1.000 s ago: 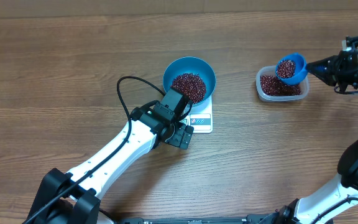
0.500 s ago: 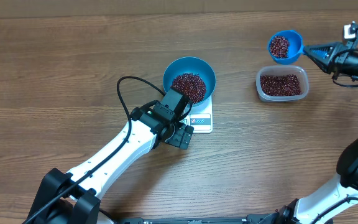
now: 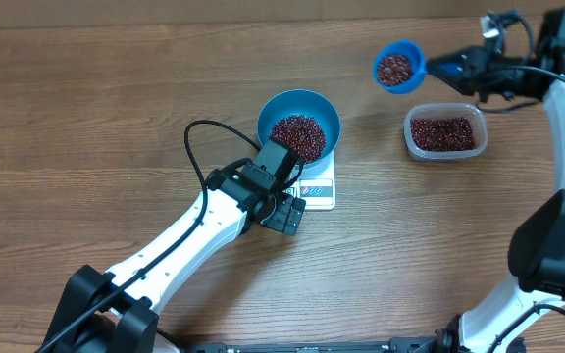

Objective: Scoop item into bowl and weigh 150g on scale
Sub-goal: 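Lift the filled blue scoop and carry it left over the bowl, then tip the scoop with the right gripper to pour beans into the bowl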

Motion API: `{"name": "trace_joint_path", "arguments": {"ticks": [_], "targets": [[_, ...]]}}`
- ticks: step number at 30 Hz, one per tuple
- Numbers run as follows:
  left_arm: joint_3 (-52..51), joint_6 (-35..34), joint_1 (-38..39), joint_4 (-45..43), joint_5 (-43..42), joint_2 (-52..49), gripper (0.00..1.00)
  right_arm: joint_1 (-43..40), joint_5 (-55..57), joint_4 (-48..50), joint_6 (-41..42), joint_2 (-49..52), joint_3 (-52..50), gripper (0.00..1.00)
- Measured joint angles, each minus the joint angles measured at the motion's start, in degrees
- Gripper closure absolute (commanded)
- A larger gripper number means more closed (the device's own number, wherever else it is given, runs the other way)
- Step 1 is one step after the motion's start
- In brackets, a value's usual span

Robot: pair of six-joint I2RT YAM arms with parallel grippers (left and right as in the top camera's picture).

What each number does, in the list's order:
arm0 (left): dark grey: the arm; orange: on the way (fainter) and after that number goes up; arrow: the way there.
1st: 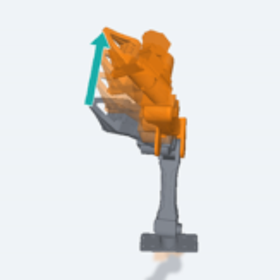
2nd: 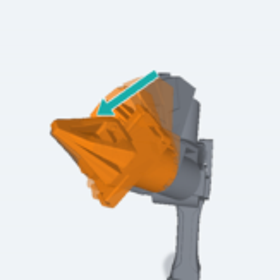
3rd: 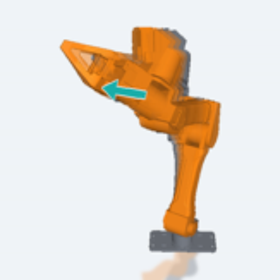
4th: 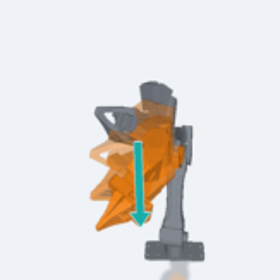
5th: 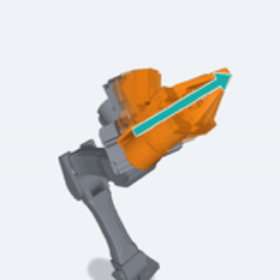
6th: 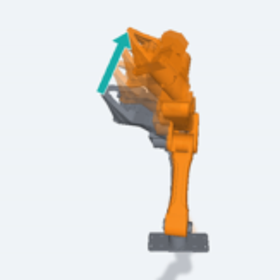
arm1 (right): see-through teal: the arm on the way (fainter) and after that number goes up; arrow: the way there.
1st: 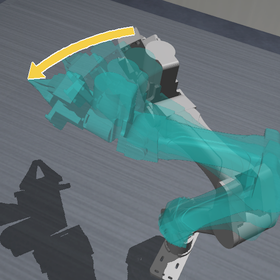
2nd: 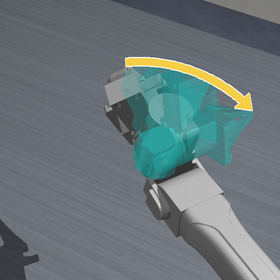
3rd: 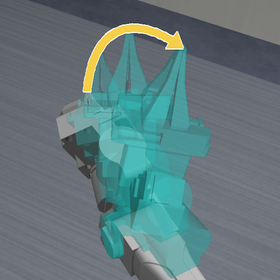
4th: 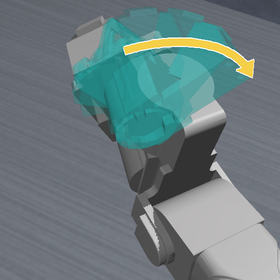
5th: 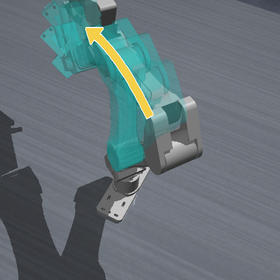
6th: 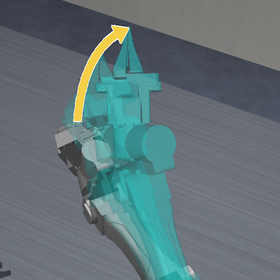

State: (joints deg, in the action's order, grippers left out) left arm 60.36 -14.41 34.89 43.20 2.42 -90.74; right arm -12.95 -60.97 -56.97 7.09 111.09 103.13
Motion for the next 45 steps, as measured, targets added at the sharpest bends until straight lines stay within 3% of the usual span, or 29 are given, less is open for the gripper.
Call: {"name": "trace_joint_path", "arguments": {"ticks": [6,17,45], "targets": [[0.0,0.0,0.0,0.0,0.0,0.0,0.01,8.0,6.4,0.2,0.2,0.0,5.1,0.96],[0.0,0.0,0.0,0.0,0.0,0.0,0.00,19.1,19.1,0.0,-5.6,0.0,5.2,0.96],[0.0,0.0,0.0,0.0,0.0,0.0,0.01,25.0,28.3,-2.1,-21.0,0.0,5.2,0.96]]}}
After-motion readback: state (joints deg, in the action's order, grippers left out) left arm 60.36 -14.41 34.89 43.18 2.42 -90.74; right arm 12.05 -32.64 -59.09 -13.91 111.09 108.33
